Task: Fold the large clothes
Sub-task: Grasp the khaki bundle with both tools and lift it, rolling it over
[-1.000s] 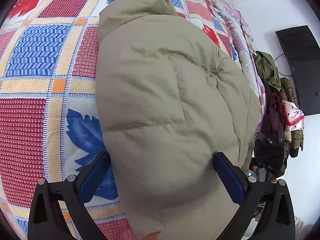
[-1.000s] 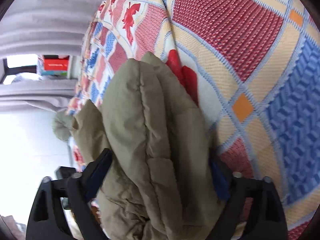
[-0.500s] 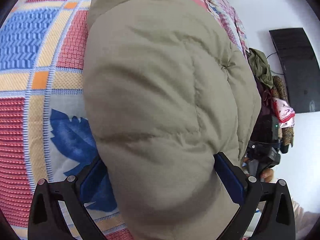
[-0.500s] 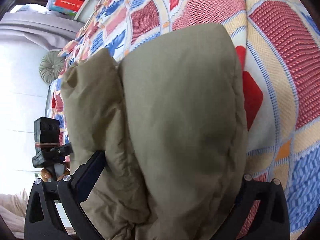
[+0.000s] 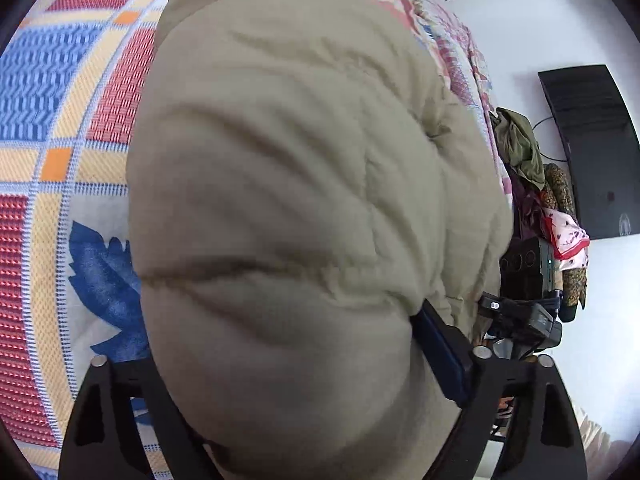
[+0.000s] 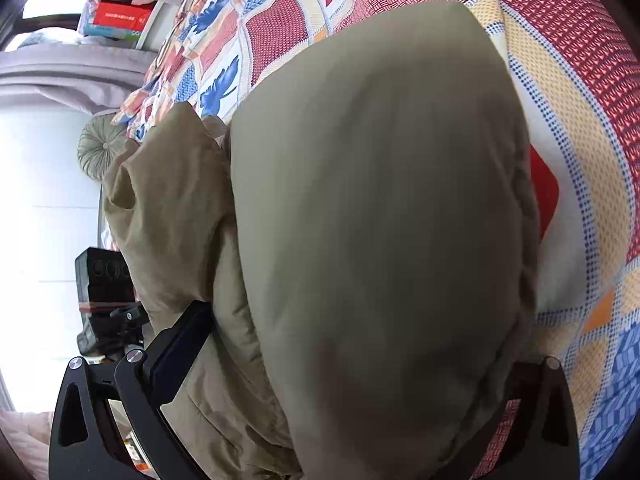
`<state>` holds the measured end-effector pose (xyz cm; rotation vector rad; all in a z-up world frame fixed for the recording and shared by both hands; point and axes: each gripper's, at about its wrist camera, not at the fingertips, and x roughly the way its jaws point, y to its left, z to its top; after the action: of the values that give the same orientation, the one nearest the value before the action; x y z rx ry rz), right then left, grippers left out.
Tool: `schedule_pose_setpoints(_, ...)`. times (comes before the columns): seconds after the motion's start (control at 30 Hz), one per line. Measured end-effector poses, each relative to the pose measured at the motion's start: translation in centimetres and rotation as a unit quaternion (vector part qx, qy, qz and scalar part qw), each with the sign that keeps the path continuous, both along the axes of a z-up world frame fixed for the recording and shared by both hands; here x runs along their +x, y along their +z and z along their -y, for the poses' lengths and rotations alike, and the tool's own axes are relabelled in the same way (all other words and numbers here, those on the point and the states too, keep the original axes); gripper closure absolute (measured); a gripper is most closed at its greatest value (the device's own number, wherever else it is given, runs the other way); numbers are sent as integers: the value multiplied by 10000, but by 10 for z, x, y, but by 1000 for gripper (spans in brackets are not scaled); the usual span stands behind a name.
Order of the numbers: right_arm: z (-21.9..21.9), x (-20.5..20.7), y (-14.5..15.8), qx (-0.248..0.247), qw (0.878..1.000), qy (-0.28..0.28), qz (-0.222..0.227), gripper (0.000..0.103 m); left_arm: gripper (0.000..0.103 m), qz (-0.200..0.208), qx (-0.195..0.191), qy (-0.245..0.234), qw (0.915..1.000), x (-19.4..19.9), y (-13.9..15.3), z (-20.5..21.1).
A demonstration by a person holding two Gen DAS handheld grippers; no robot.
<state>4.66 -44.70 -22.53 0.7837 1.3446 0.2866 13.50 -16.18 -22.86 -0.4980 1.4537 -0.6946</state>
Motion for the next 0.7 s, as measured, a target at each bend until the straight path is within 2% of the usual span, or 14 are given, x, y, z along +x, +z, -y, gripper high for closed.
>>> schedule_pose_setpoints(0.07,2,-4,3,3,10000,-39,-61,15,27,44,-62,-3,10000,0,7,-3)
schedule_pose_setpoints(0.13,2,-6,7,27,9999,-82,-65,35,32,73,-146,-10,9999,2,13,-5)
schedule_pose_setpoints(0.23,0,-10,18,145,9998,-151,21,54,33,197,-242,-47,9995,2,26,-8)
schedule_pose_setpoints(0.33,-10,-12,32,190,9995,-161,170,59,33,359,-321,-69,9988,6,42,-17)
schedule_pose_setpoints(0.53,-38,-4,57,356,9983,-47,453,60,33,673,-298,52,9973,29,75,-51)
schedule_pose_setpoints(0.7,-70,31,67,456,9966,178,662,60,33,981,-165,333,9945,63,95,-110)
